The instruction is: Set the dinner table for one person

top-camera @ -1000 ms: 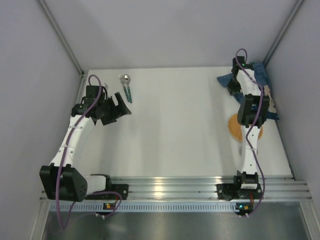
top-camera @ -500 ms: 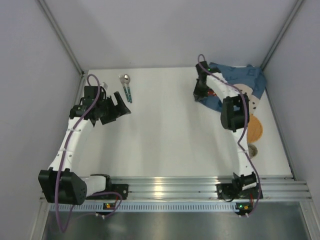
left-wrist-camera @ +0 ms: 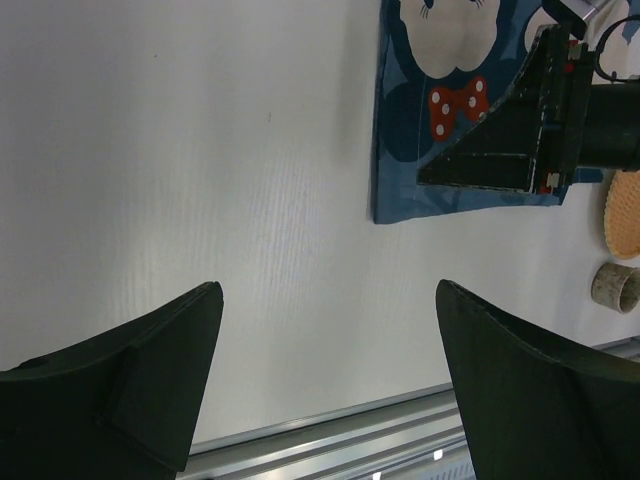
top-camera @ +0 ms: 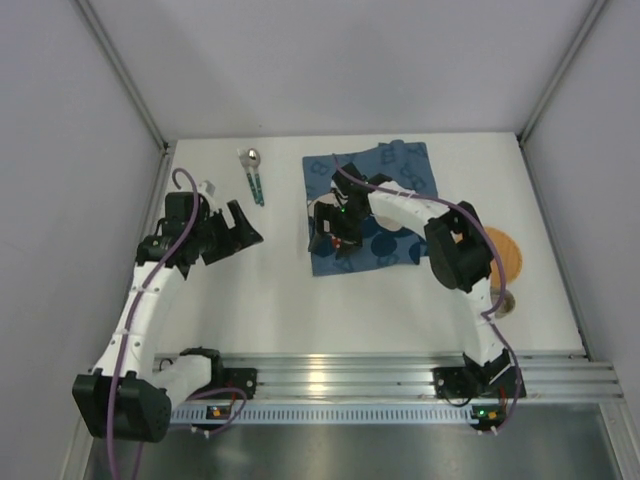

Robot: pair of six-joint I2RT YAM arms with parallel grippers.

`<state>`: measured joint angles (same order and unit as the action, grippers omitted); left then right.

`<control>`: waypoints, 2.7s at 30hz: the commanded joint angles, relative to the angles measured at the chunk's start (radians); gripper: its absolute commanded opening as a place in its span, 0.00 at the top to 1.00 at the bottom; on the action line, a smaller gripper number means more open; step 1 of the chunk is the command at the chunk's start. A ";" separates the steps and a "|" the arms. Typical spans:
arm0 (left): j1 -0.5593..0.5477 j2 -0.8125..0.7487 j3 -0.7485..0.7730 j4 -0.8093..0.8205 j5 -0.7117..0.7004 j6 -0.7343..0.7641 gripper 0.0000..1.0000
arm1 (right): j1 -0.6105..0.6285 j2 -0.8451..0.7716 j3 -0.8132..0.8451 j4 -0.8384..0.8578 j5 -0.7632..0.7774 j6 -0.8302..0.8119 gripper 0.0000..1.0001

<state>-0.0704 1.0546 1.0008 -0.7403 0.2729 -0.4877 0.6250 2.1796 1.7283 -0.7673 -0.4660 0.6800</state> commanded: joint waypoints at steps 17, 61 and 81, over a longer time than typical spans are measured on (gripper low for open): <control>-0.316 0.491 0.010 0.338 -0.012 -0.143 0.10 | -0.439 -0.581 -0.372 -0.085 0.238 -0.191 0.00; -0.393 0.315 -0.183 0.088 -0.103 -0.133 1.00 | -0.413 -0.310 -0.443 0.005 0.334 -0.198 0.30; -0.373 0.174 -0.205 0.025 -0.158 -0.204 1.00 | -0.298 -0.328 -0.607 0.112 0.256 -0.158 1.00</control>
<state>-0.4538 1.2480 0.7742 -0.6857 0.1360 -0.6632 0.3222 1.8542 1.1660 -0.6861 -0.2443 0.5186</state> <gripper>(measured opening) 0.023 0.010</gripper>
